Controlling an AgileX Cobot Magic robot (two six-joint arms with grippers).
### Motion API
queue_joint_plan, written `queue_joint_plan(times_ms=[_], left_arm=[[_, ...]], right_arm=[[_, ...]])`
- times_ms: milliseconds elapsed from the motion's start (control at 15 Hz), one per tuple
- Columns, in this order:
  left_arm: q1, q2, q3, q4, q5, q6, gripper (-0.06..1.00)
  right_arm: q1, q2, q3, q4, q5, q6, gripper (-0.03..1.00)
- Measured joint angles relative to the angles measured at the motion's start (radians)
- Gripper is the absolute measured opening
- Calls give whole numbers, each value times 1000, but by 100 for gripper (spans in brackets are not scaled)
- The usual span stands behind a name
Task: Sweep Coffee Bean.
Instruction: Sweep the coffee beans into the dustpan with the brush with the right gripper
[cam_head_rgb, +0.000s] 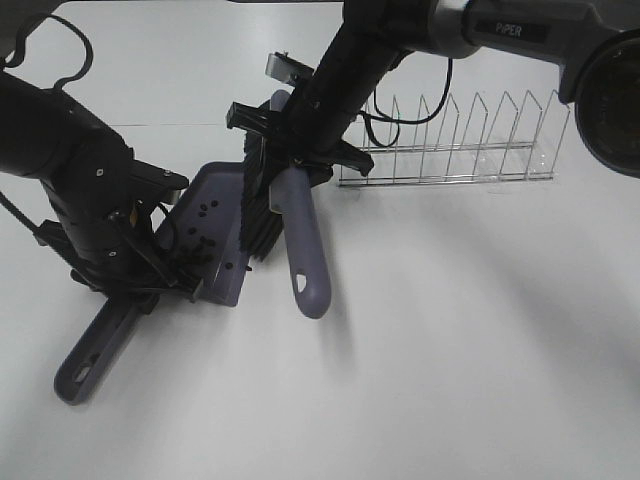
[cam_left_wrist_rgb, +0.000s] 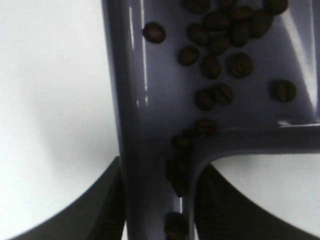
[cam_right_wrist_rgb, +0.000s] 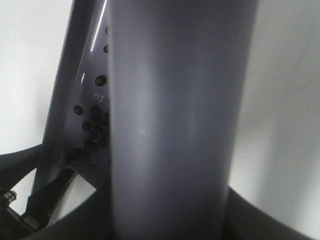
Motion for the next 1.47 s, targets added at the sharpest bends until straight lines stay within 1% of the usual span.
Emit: queue_joint_plan(times_ms=[133,267,333,533,600,667,800,867,933,1200,1467], left_arm=[[0,0,0,-9,-6,2,35],[0,0,0,-11,-9,2,35],[0,0,0,-13,-9,2,35],[0,0,0,-21,-10,2,35],[0,0,0,-21,-10,2,35],[0,0,0,-25,-10,2,35],[0,0,0,-28,-10,-3,35],[0,0,0,-28,-9,-23,35],[0,0,0,-28,-7,-50,35],[0,-13,0,-35,0,-67,35],[0,-53,7,-40,79,-59,35]], right_arm=[[0,-33,-17,-88,41,1,28],[0,-58,-22,-208,92,11,28],[0,-60,-23,-265,100,14,28],[0,-60,-23,-399,102,28,28],[0,-60,-23,-414,102,33,28],[0,-60,-23,-465,102,38,28],[0,-58,-23,-532,102,40,28],[0,-50,-24,-570,102,44,28],[0,-44,-24,-593,102,45,28],[9,-40,-28,-605,101,46,28],[12,-40,-37,-603,101,46,28]])
